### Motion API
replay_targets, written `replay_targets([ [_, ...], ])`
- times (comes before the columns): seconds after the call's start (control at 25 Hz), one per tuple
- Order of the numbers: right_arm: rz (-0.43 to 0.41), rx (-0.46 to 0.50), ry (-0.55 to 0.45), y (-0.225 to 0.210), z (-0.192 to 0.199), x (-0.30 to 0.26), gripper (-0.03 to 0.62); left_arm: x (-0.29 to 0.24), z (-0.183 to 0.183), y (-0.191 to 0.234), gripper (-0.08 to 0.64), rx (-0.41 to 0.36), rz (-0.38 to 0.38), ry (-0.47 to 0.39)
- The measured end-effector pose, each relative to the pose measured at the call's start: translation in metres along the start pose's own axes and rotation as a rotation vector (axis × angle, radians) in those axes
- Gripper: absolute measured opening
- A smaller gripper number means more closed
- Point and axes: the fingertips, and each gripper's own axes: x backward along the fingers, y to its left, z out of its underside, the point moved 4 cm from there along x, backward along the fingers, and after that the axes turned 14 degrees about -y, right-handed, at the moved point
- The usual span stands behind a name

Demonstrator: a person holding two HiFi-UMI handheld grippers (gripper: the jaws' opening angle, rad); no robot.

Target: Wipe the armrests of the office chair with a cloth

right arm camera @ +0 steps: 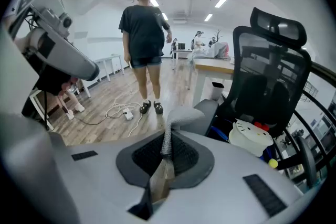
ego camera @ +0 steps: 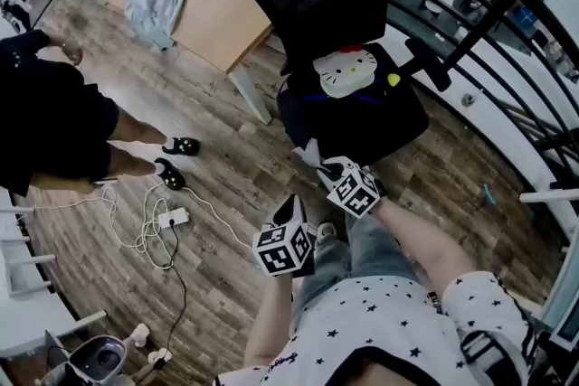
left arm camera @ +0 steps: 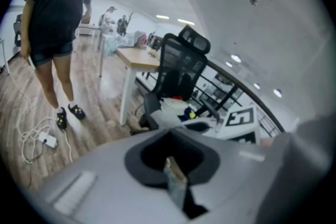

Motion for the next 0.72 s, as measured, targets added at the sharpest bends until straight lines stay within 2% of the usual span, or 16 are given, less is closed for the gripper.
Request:
replay_targets([
  [0.32,0.082,-0.03,-0.095,0.014,-0.028,0.041,0.026,0.008,-0.012,-0.005,0.006,-0.028,0.055,-0.017],
  [0.72,0.193,-0.176,-0.214,0.009,-0.046,0.108,0.026,0.001,-0.015,-0.031,0.006,-0.065,0.122,0.002],
])
